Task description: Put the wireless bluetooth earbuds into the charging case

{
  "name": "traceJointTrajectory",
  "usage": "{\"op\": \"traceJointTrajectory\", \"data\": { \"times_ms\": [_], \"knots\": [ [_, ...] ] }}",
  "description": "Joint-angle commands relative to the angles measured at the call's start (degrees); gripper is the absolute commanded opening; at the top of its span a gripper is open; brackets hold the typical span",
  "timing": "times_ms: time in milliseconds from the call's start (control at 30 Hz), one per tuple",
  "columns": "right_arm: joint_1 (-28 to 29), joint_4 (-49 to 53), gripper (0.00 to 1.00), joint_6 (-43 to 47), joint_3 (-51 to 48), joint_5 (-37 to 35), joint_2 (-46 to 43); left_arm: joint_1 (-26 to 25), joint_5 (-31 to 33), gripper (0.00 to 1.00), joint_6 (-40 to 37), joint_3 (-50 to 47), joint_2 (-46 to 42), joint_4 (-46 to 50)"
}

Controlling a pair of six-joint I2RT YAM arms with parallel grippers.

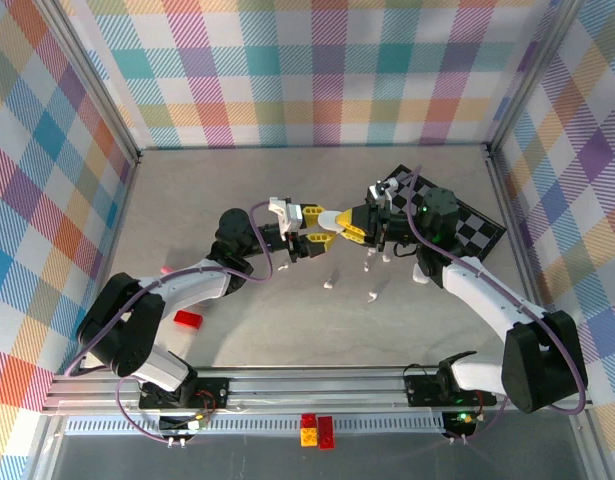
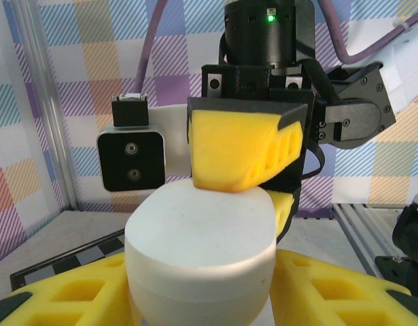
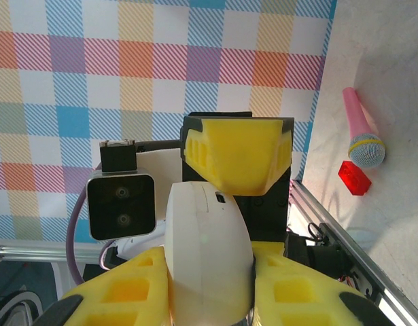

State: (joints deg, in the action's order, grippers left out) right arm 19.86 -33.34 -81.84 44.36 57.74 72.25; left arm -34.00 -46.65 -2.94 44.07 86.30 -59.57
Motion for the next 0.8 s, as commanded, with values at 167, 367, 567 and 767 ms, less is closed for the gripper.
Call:
{"op": "traceJointTrajectory", "data": {
  "times_ms": [167, 367, 567, 767],
  "knots": [
    [-0.1, -1.6, 0.06, 0.6, 1.5, 0.7, -0.9, -0.5, -1.1, 0.45, 2.9, 2.3, 1.6, -5.5],
    [-0.1, -1.1, 0.06, 1.1, 1.3, 0.8, -0.6, -0.5, -1.4, 0.45, 4.1, 2.4, 1.7, -6.5],
    [-0.1, -1.2, 0.06, 1.3, 1.4, 0.8, -0.7, -0.5, -2.0, 0.46, 4.5, 2.6, 1.8, -6.4],
    [-0.1, 0.9, 0.08, 2.7, 1.5, 0.5, -0.8, -0.5, -2.6, 0.37, 4.7, 2.7, 1.9, -6.4]
  ]
}}
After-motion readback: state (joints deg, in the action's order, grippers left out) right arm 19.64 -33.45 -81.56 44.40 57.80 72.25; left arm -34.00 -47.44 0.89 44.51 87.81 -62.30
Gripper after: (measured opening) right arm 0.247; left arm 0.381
